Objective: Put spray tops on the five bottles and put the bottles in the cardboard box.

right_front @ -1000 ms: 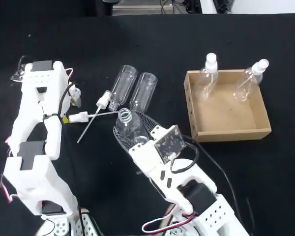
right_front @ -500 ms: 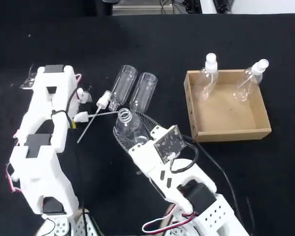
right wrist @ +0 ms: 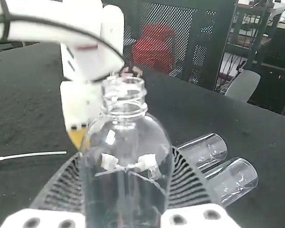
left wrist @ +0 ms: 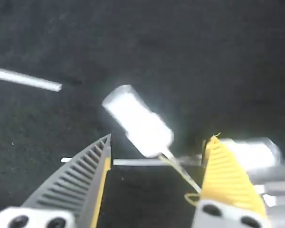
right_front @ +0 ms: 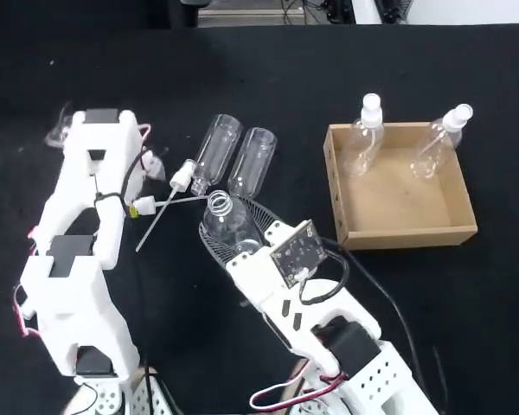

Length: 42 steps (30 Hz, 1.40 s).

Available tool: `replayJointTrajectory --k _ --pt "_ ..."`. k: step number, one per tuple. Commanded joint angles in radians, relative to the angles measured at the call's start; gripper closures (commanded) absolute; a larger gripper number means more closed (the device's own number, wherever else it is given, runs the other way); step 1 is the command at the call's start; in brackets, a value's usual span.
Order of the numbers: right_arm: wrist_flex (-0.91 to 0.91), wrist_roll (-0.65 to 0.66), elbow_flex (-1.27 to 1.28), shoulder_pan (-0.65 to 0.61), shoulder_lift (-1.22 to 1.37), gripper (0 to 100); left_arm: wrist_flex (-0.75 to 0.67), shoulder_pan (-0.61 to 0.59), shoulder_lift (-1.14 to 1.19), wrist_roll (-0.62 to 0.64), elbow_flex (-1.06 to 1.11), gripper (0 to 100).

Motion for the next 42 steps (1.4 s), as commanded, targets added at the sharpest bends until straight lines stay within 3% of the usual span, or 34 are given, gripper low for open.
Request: replayJointTrajectory --k 1,4,7,16,28,42 --pt "0.003 0.005 -0.005 -0.009 -0.021 98.8 0.057 0.019 -0.035 -0.437 -0.196 71" --pt "0.003 0.005 -0.005 -0.009 -0.021 98.8 0.009 0.028 -0.008 -0.809 -0.229 71" --pt "0.003 0.005 -0.005 -0.009 -0.021 98.8 -0.054 0.039 0.044 -0.999 -0.229 71" --pt "0.003 0.005 -0.004 -0.009 -0.021 98.8 -0.135 0.13 0.155 -1.115 -0.24 71" --pt "0.003 0.005 -0.004 -0.009 -0.021 98.8 -0.199 0.084 0.227 -1.231 -0.239 71" --pt "-0.005 0.005 -0.013 0.087 -0.021 98.8 -0.216 0.119 0.281 -1.24 -0.337 71"
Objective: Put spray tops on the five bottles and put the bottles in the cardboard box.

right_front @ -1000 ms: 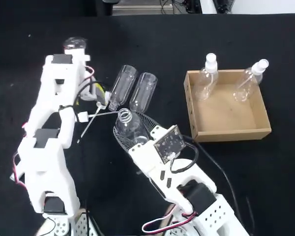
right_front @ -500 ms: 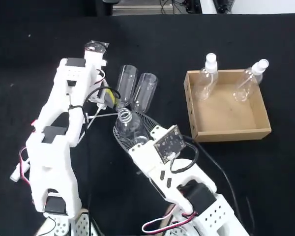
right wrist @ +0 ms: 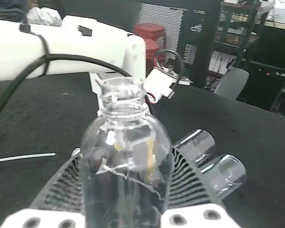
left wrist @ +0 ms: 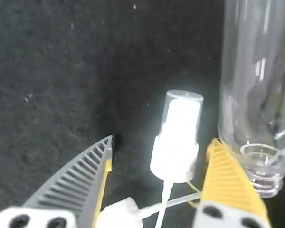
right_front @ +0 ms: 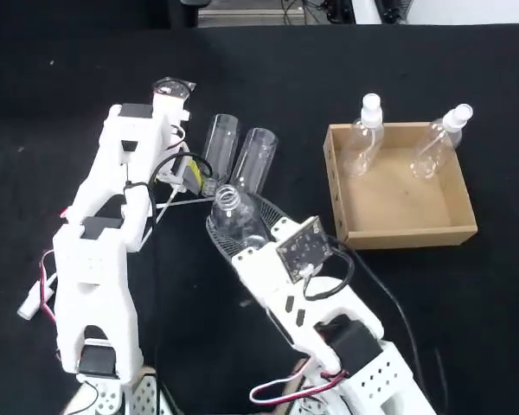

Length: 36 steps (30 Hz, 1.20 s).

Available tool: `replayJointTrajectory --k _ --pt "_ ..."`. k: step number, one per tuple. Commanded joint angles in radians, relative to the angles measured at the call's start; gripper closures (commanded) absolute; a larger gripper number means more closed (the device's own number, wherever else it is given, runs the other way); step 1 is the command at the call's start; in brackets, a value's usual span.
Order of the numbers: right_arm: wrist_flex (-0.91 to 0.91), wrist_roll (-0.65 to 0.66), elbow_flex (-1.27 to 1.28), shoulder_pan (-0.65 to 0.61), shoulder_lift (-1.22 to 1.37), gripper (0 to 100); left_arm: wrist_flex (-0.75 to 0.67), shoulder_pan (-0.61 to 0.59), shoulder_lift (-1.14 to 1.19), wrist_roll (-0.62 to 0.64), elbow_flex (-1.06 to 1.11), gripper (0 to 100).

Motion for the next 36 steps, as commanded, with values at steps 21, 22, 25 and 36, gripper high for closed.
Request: replayJointTrajectory --k 21,22,25,36 --pt "-0.003 0.003 -0.008 0.031 -0.021 98.8 0.054 0.059 0.117 0.002 -0.166 93" --pt "-0.003 0.003 -0.008 0.031 -0.021 98.8 0.081 0.054 0.117 0.002 -0.179 95" --pt "-0.003 0.003 -0.008 0.031 -0.021 98.8 0.157 0.036 0.112 0.002 -0.222 96" --pt "-0.005 -0.005 -0.007 0.026 -0.021 98.8 0.463 -0.035 -0.057 0.003 -0.593 96"
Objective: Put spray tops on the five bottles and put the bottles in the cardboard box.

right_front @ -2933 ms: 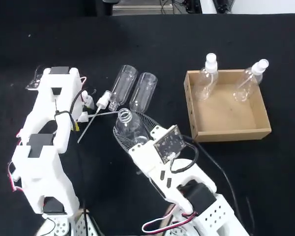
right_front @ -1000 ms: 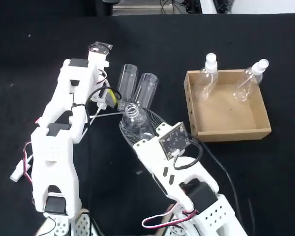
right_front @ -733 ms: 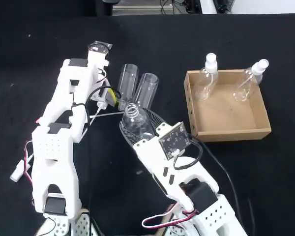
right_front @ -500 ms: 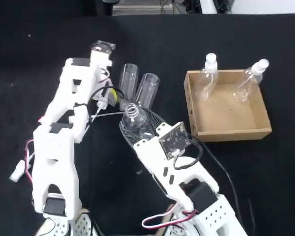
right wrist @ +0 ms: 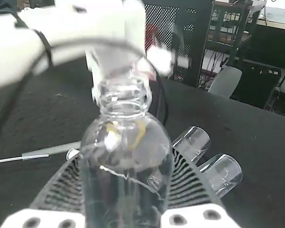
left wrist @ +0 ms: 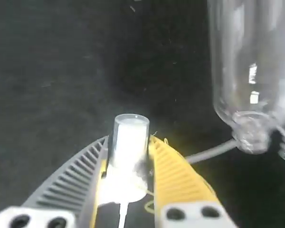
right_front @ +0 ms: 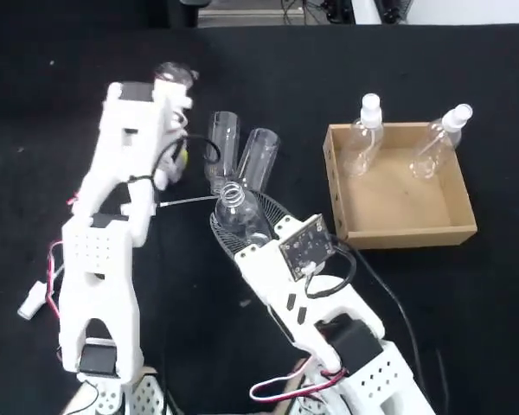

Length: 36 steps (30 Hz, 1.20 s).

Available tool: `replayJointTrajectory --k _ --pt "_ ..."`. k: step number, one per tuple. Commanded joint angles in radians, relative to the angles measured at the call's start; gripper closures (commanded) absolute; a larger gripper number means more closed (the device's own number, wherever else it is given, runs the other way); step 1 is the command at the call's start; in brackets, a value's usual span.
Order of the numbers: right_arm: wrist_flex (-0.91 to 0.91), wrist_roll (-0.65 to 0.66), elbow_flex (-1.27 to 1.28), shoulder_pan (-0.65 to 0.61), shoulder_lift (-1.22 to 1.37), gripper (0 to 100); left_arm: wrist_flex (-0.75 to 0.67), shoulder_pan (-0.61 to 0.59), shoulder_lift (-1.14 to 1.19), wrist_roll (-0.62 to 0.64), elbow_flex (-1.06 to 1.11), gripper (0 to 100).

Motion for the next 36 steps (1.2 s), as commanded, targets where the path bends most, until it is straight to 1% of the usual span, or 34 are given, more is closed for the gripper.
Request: replayJointTrajectory --k 1,3,6,11,14,16,19,23,28,32,36 --pt "-0.005 -0.005 -0.007 0.014 -0.021 98.8 0.135 -0.042 -0.169 -0.003 -0.234 96" --pt "-0.005 -0.006 -0.007 0.012 -0.021 98.8 0.155 -0.061 -0.198 0.026 -0.283 96" --pt "-0.006 -0.066 -0.007 0.012 -0.021 98.8 0.153 -0.091 -0.282 0.11 -0.326 96" --pt "-0.006 -0.094 -0.008 0.014 -0.021 98.8 0.152 -0.077 -0.482 0.226 -0.346 96" --pt "-0.008 -0.094 -0.008 0.014 -0.021 98.8 0.152 -0.018 -0.638 0.29 -0.346 96" --pt "-0.008 -0.094 -0.008 0.014 -0.021 98.8 0.146 0.045 -0.729 0.341 -0.346 96" --pt "-0.008 -0.095 -0.007 0.014 -0.021 98.8 0.087 0.151 -0.822 0.4 -0.335 96" --pt "-0.008 -0.095 -0.005 0.014 -0.021 98.8 0.0 0.246 -0.838 0.471 -0.337 96" --pt "-0.008 -0.095 -0.005 0.014 -0.021 98.8 -0.051 0.349 -0.836 0.539 -0.338 96" --pt "-0.008 -0.095 -0.005 0.014 -0.021 98.8 -0.087 0.426 -0.845 0.537 -0.346 96" --pt "-0.008 -0.095 -0.005 0.014 -0.021 98.8 -0.081 0.43 -0.845 0.537 -0.337 96"
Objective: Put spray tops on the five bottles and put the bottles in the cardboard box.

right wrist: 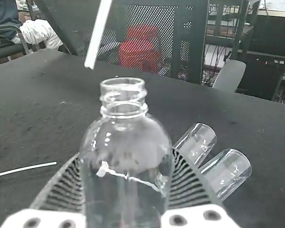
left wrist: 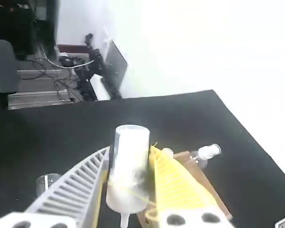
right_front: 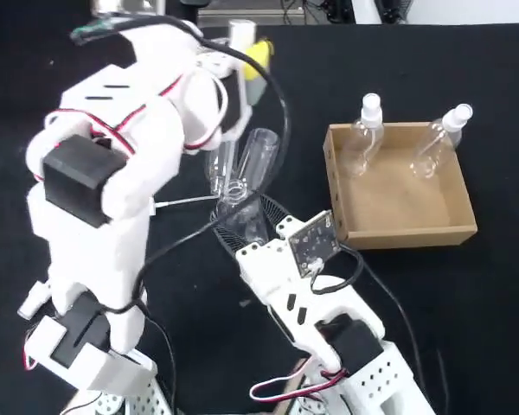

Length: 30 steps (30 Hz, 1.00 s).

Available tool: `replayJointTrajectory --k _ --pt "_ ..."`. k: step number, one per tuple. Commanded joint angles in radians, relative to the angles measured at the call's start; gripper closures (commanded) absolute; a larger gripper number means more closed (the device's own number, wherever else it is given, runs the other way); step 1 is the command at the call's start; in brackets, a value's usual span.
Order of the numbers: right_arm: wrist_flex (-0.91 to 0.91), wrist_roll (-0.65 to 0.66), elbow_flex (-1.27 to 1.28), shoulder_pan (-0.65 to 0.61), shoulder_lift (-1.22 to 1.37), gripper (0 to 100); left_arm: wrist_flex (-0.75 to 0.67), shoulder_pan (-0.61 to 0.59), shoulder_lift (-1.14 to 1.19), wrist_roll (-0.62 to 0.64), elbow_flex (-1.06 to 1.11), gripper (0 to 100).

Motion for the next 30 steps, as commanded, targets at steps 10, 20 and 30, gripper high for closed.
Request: replayJointTrajectory --k 10,20,30 --pt "-0.008 -0.006 -0.005 0.014 -0.021 98.8 -0.025 0.016 -0.035 0.012 -0.042 96" --pt "-0.008 -0.006 -0.007 0.014 -0.021 98.8 -0.025 -0.012 -0.034 0.015 -0.039 96" --pt "-0.008 -0.006 -0.008 0.015 -0.021 98.8 -0.035 -0.007 -0.035 0.014 0.12 96"
